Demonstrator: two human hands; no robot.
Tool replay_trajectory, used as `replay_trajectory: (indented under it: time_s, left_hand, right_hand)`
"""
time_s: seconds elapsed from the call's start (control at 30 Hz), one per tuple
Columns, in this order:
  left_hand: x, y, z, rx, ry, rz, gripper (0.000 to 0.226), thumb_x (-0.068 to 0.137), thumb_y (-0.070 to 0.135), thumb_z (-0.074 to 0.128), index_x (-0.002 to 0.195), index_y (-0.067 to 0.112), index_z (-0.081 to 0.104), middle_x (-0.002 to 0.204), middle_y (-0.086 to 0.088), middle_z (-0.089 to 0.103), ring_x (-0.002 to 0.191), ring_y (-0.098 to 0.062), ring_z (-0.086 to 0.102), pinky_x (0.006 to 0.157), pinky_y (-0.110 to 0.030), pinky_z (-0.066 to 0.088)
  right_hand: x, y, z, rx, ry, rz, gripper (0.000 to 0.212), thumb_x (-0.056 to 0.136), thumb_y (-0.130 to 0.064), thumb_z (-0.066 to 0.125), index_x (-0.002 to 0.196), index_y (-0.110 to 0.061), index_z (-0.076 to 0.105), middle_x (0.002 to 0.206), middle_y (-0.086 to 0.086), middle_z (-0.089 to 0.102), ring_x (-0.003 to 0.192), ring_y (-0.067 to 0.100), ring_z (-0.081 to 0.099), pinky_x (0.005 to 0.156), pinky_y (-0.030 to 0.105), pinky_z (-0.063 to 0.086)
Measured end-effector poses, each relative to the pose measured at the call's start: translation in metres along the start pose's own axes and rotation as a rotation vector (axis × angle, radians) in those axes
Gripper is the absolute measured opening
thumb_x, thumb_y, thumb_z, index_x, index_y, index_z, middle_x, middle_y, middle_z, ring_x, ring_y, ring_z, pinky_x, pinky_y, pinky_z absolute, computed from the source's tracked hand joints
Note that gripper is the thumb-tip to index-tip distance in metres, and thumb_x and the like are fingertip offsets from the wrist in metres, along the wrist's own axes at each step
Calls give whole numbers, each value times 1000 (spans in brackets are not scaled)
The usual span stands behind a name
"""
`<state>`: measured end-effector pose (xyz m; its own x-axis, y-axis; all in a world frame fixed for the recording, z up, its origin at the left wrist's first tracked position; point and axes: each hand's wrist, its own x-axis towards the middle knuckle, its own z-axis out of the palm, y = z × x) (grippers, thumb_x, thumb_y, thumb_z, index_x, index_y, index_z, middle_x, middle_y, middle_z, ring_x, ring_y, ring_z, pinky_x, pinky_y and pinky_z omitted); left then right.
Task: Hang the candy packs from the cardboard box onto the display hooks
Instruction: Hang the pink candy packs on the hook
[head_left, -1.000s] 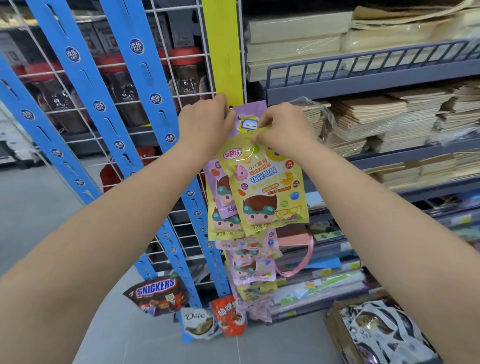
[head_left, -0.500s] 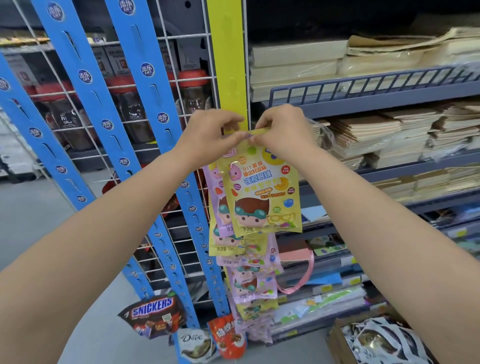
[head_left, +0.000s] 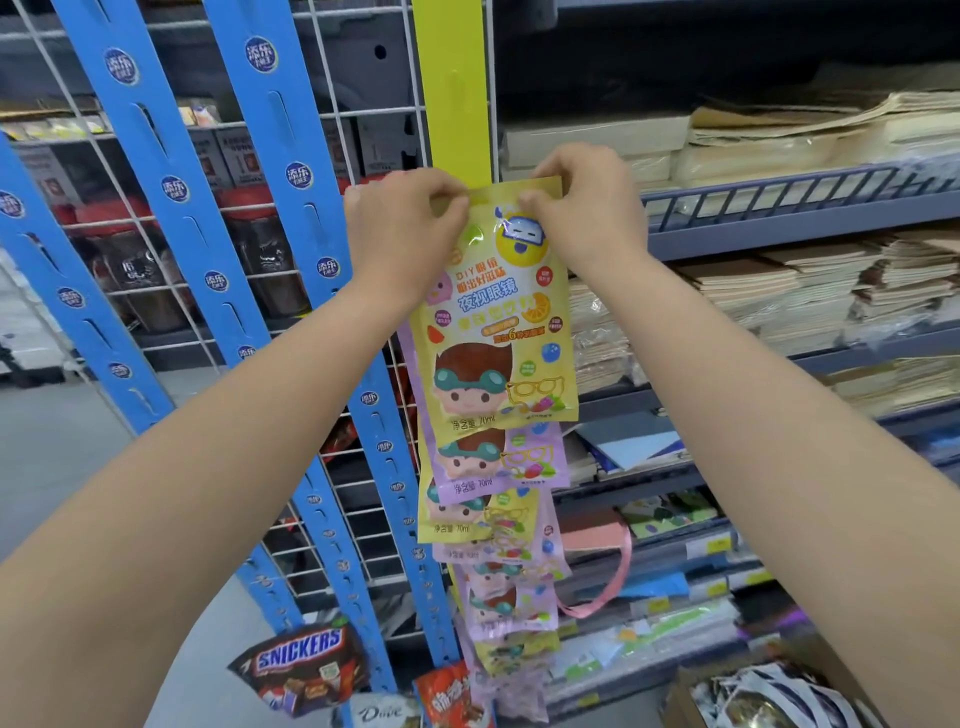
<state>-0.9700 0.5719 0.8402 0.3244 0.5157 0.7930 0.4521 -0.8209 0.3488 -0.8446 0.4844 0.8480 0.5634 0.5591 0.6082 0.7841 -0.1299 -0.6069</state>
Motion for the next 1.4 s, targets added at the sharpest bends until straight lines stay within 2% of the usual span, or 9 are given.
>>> replay_trajectory:
  time_s: [0.3,0.43,0.53,0.63,0.8,1.07,1.13,1.23,1.4]
  left_hand:
    - [19,12,-2,237,-126,-52,24,95,23,43,104,17,64,106,-2,66,107,-28,55,98,-38,28]
    - [25,22,-4,339,-237,-91,19,89,11,39,92,12,57,86,-5,56,93,-31,55,95,-41,26]
    - [25,26,-7,380,-272,-120,26,84,7,38,97,10,60,84,-5,55,83,-30,48,96,-41,25]
    - [19,23,-3,380,-219,-92,19,87,5,40,97,12,54,75,-3,49,87,-31,54,88,-39,27]
    - [3,9,3,335,-76,12,39,92,15,46,128,3,35,74,-4,56,71,-30,52,90,-39,30]
    - [-22,-10,7,478,-38,127,25,82,11,47,107,6,50,93,-12,57,86,-33,53,89,-41,34]
    - [-30,-15,10,536,25,124,29,73,9,52,102,7,53,99,-13,55,88,-33,53,83,-41,37]
    - [-45,-13,13,569,68,175,33,68,16,56,101,9,56,107,-16,56,96,-35,54,82,-39,31]
    - [-67,17,28,303,-192,306,22,87,21,48,102,10,59,98,-12,61,92,-34,57,66,-37,34]
  right_hand:
    - [11,-4,2,15,43,-8,16,82,-33,63,94,-24,69,99,-3,66,93,16,60,75,34,48]
    - [14,-5,2,10,8,11,17,82,-34,64,94,-23,69,100,-2,66,91,16,61,73,34,49]
    - [14,-4,3,-10,-17,21,16,82,-34,64,94,-24,69,100,-2,66,91,18,62,73,34,50]
    - [14,-3,4,-20,-23,28,16,81,-34,64,94,-25,69,101,-2,66,92,18,62,72,33,48]
    - [13,-3,5,-52,-60,34,18,80,-34,67,93,-23,70,100,0,68,93,20,63,71,31,46]
    - [3,-3,8,-95,-161,74,8,77,-29,69,73,-24,63,92,3,67,89,24,62,67,31,42]
    - [-2,-2,6,-73,-134,71,5,77,-27,68,80,-24,66,95,1,67,91,22,62,69,31,42]
    - [-14,5,3,-23,-55,73,21,79,-29,67,97,-23,60,98,-3,60,91,17,56,70,31,40]
    - [-51,34,-5,-6,-6,156,22,78,-30,63,88,-23,45,88,-6,53,85,17,52,70,32,41]
